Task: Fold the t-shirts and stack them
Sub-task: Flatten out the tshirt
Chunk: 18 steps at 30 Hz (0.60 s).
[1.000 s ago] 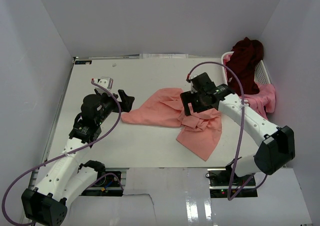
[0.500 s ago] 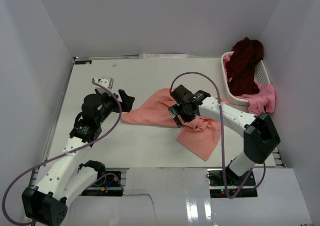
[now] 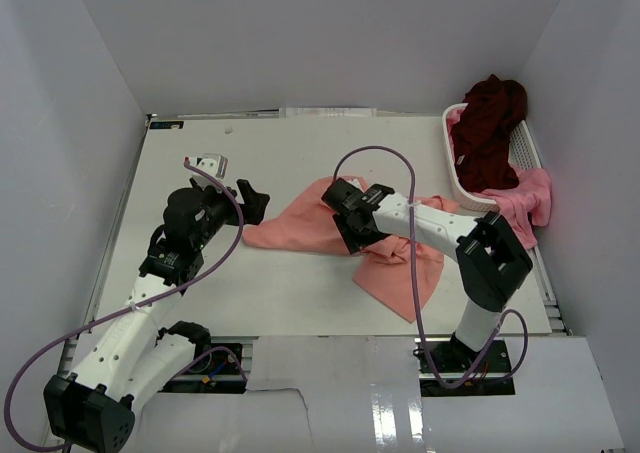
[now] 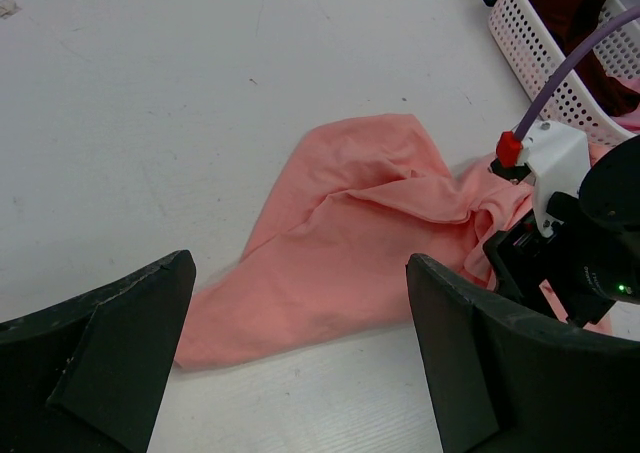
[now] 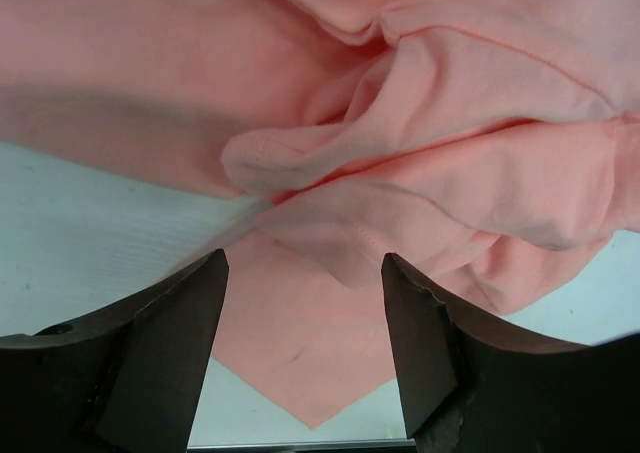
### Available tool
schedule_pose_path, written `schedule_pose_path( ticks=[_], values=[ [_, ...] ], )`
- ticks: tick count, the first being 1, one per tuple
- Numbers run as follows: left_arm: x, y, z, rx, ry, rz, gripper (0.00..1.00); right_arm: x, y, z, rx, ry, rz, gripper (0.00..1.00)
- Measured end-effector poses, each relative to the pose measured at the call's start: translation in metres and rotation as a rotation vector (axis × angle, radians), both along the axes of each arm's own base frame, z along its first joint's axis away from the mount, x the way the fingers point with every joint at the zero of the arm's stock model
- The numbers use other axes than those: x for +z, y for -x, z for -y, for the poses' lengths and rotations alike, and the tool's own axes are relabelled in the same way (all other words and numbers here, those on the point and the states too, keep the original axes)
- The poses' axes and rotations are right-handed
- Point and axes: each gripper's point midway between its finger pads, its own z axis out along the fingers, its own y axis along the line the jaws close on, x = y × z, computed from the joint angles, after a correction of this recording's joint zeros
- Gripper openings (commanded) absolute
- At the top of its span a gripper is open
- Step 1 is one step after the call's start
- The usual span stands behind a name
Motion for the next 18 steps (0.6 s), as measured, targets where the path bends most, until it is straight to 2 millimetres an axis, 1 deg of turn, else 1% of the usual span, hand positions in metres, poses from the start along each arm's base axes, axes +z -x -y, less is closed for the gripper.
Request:
schedule_pose_path(
  ticks=[3, 5, 12, 14, 18],
  values=[
    [0.000, 0.000, 0.000, 0.000, 0.000, 0.000, 0.97, 0.003, -0.006, -0.006, -0.021, -0.001, 0.028, 0.69],
    [0.000, 0.000, 0.000, 0.000, 0.000, 0.000, 0.97, 0.001, -0.008, -0.009, -0.026, 0.003, 0.034, 0.69],
    [0.000, 0.000, 0.000, -0.001, -0.003, 0.001, 0.97, -0.017, -0.007, -0.013, -0.035, 0.046, 0.011, 0.70],
    [0.000, 0.000, 0.000, -0.001, -0.003, 0.001, 0.97, -0.021, -0.007, -0.012, -0.041, 0.056, 0.005, 0.63],
    [0.000, 0.000, 0.000, -0.001, -0.003, 0.001, 0.97, -0.021, -0.008, -0.011, -0.052, 0.063, 0.015, 0.52]
  ],
)
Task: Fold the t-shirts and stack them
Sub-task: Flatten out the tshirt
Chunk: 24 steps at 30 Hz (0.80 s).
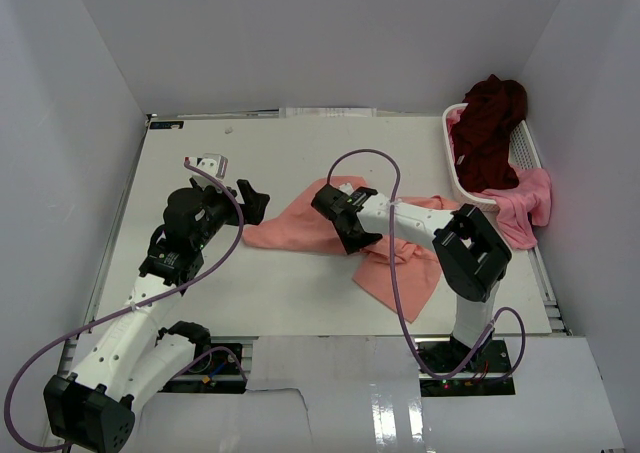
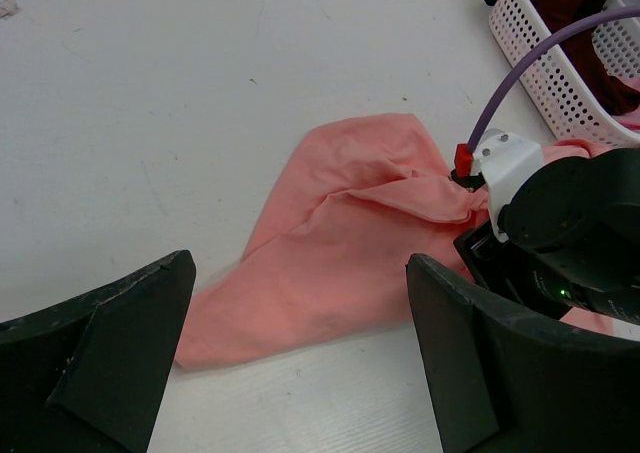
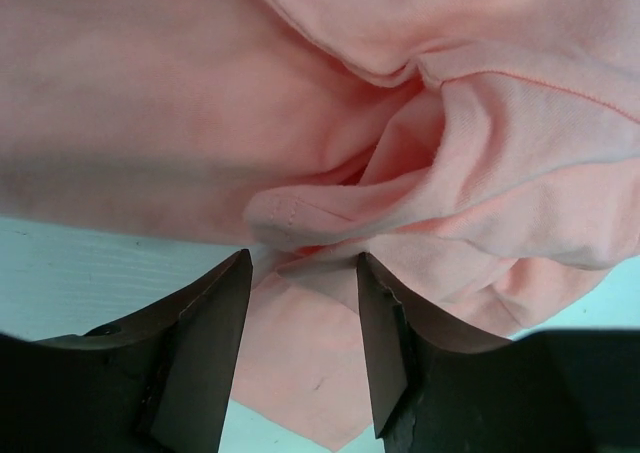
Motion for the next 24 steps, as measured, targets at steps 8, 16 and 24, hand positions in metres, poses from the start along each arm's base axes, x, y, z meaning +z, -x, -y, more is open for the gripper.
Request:
schedule_pose_path(
  ticks=[8, 16, 24],
  values=[
    [0.0000, 0.0000, 0.0000, 0.000, 0.000, 0.000, 0.97, 0.0028, -0.0036, 0.0036, -0.021, 0.016, 0.026, 0.46],
    [-0.0002, -0.0001, -0.0001, -0.001, -0.004, 0.001, 0.98, 0.0053, -0.0053, 0.0067, -0.031, 0.031, 0.040, 0.22],
    [-0.0002, -0.0001, -0.0001, -0.001, -0.004, 0.001, 0.98, 0.0080, -0.0039, 0.0097, -0.041, 0.046, 0.035, 0.14]
  ],
)
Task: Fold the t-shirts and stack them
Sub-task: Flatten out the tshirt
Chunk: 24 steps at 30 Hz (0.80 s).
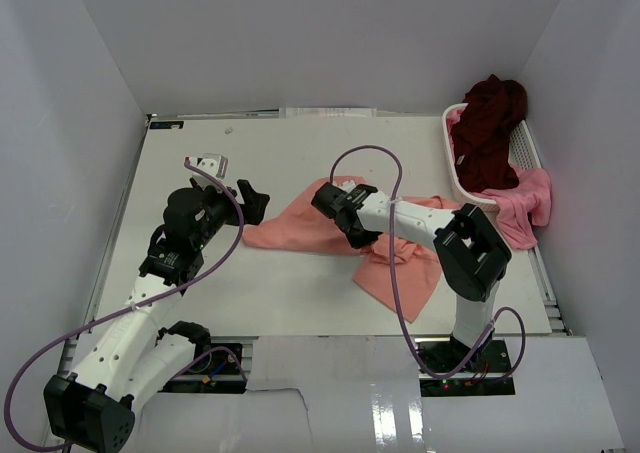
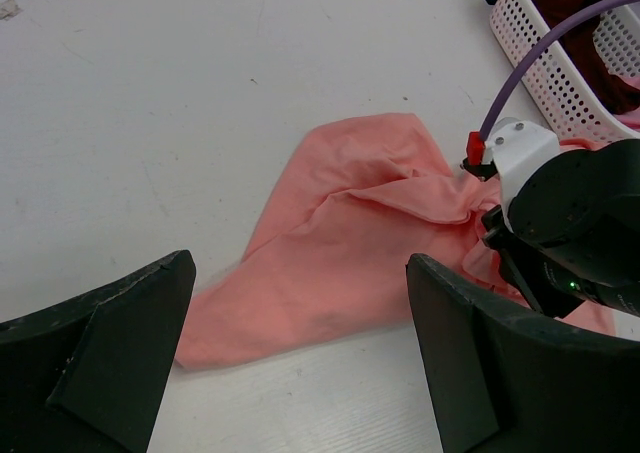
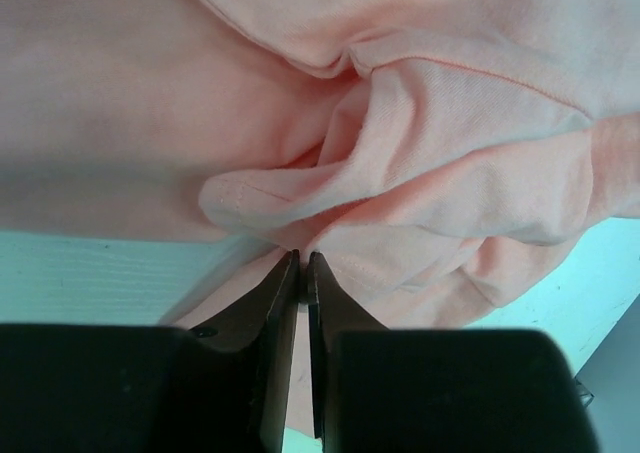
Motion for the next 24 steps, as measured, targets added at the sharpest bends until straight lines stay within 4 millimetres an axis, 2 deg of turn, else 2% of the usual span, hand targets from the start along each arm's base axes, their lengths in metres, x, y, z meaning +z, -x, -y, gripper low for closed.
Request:
schedule_pose_path(
  ticks=[3, 4, 5, 9, 12, 15, 17, 20, 24],
  values=[
    [0.000, 0.000, 0.000, 0.000, 0.000, -0.001, 0.98, 0.006, -0.001, -0.001, -0.001, 0.001, 0.000, 0.15],
    [0.000, 0.000, 0.000, 0.000, 0.000, -0.001, 0.98, 0.008, -0.001, -0.001, -0.001, 0.000, 0.001, 0.14],
    [-0.001, 0.000, 0.000, 0.000, -0.001, -0.003, 0.97, 0.010, -0.002, -0.001, -0.002, 0.001, 0.003, 0.08],
    [-0.002, -0.001, 0.000, 0.000, -0.001, -0.005, 0.98, 0.017, 0.000, 0.004, -0.007, 0.014, 0.010, 0.08],
    [-0.002, -0.001, 0.000, 0.000, -0.002, -0.007, 0.98, 0.029, -0.001, 0.009, -0.019, 0.002, 0.022, 0.08],
    [-0.003, -0.001, 0.000, 0.000, -0.003, -0.008, 0.98, 0.048, -0.010, 0.018, -0.055, -0.048, 0.059, 0.08],
    [-0.003, -0.001, 0.000, 0.000, -0.002, -0.008, 0.98, 0.063, -0.020, 0.029, -0.102, -0.106, 0.085, 0.08],
    [-0.003, -0.001, 0.001, -0.001, -0.003, -0.009, 0.98, 0.093, -0.044, 0.056, -0.213, -0.235, 0.156, 0.08],
    [-0.004, -0.002, 0.001, -0.001, -0.004, -0.012, 0.98, 0.145, -0.076, 0.116, -0.412, -0.406, 0.342, 0.08]
  ],
)
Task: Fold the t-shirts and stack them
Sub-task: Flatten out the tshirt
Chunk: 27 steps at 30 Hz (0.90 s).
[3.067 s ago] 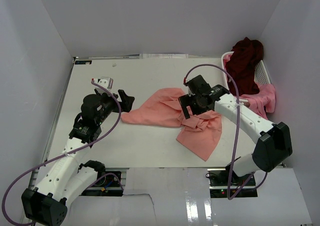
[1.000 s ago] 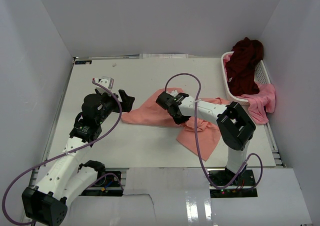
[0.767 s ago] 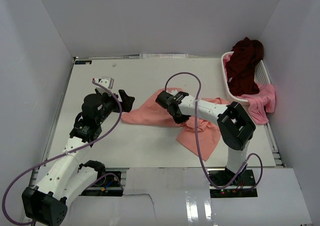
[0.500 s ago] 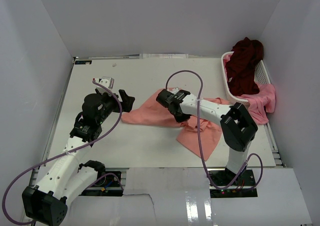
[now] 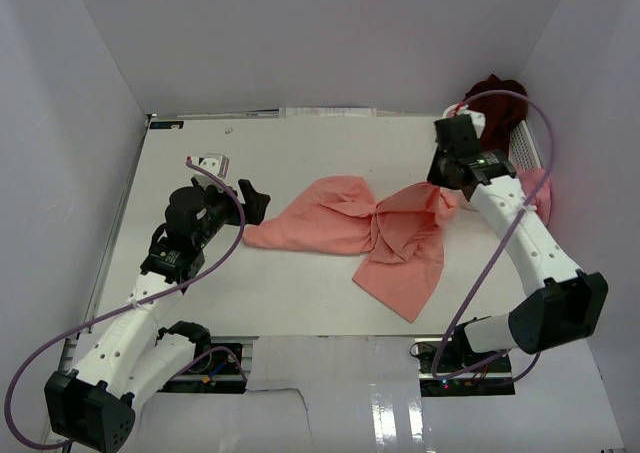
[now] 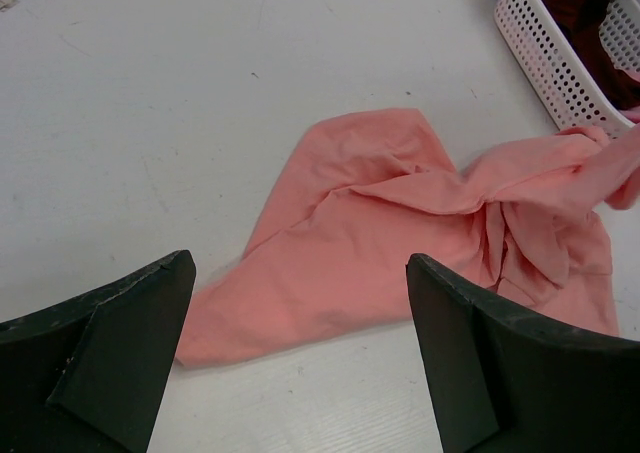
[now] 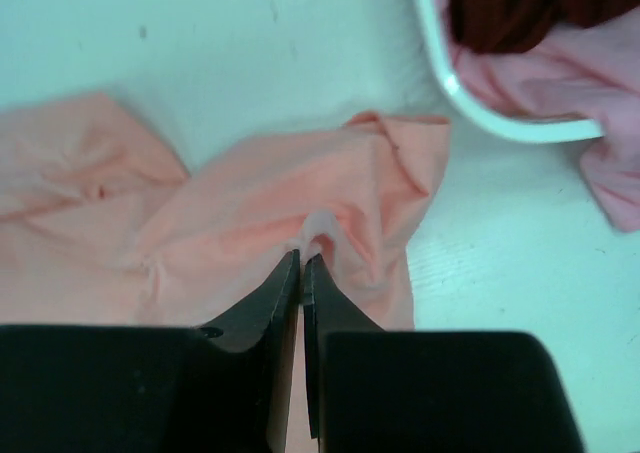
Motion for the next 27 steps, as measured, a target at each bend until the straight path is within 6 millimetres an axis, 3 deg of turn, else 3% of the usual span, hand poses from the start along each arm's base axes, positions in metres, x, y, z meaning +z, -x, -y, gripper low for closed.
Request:
schedule_pose_path(
  ticks=[4, 10, 16, 27],
  values=[
    [-0.002, -0.001, 0.000, -0.001, -0.002, -0.006, 0.98, 0.051, -0.016, 0.060, -0.188, -0.117, 0.188, 0.08],
    [-0.012, -0.004, 0.006, -0.027, -0.010, -0.036, 0.98, 0.079, -0.048, 0.099, -0.261, -0.216, 0.251, 0.08],
    [-0.043, -0.013, 0.016, -0.078, -0.055, -0.103, 0.98, 0.075, -0.076, 0.089, -0.193, -0.266, 0.216, 0.08],
    [-0.124, -0.020, 0.028, -0.196, -0.161, -0.310, 0.98, 0.079, -0.077, 0.079, -0.125, -0.278, 0.210, 0.08]
  ],
)
